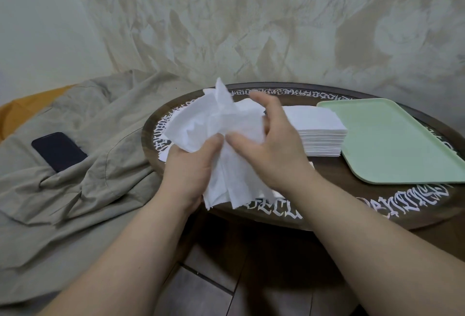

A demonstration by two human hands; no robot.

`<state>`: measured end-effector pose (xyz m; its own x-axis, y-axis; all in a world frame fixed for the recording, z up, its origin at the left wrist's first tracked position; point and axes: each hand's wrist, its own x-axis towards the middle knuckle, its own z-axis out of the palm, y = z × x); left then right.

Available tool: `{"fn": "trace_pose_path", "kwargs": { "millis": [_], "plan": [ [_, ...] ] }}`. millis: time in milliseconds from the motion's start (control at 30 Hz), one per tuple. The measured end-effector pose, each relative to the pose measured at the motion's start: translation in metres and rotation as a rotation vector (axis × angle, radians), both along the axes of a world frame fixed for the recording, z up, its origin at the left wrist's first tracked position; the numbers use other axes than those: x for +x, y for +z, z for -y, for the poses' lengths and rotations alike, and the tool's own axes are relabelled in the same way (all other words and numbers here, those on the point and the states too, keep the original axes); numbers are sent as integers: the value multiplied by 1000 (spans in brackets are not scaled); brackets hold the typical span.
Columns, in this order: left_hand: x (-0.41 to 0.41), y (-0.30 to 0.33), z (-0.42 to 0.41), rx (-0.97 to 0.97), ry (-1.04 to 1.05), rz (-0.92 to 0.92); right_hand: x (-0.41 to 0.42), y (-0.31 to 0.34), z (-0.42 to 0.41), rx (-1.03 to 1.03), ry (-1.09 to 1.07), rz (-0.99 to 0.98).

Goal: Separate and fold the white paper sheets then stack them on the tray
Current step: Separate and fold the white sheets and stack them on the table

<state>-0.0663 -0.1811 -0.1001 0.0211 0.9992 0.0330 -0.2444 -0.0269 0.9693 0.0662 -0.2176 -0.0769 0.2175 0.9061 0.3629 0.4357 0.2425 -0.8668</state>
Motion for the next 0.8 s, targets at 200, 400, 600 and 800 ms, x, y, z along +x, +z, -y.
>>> {"fn": "trace_pose_path", "kwargs": {
  "millis": [200, 400, 600, 800],
  "plan": [
    [-7, 1, -1, 6, -45, 45, 6, -2, -4, -42, 188, -175],
    [-5, -3, -4, 9, -69, 69, 8, -1, -3, -111, 260, -307],
    [-10, -4, -6, 54, -208, 88, 8, -2, -5, -124, 182, -272],
    [-4, -1, 3, 58, -290, 94, 6, -9, -9, -33, 63, 194]
  ]
}}
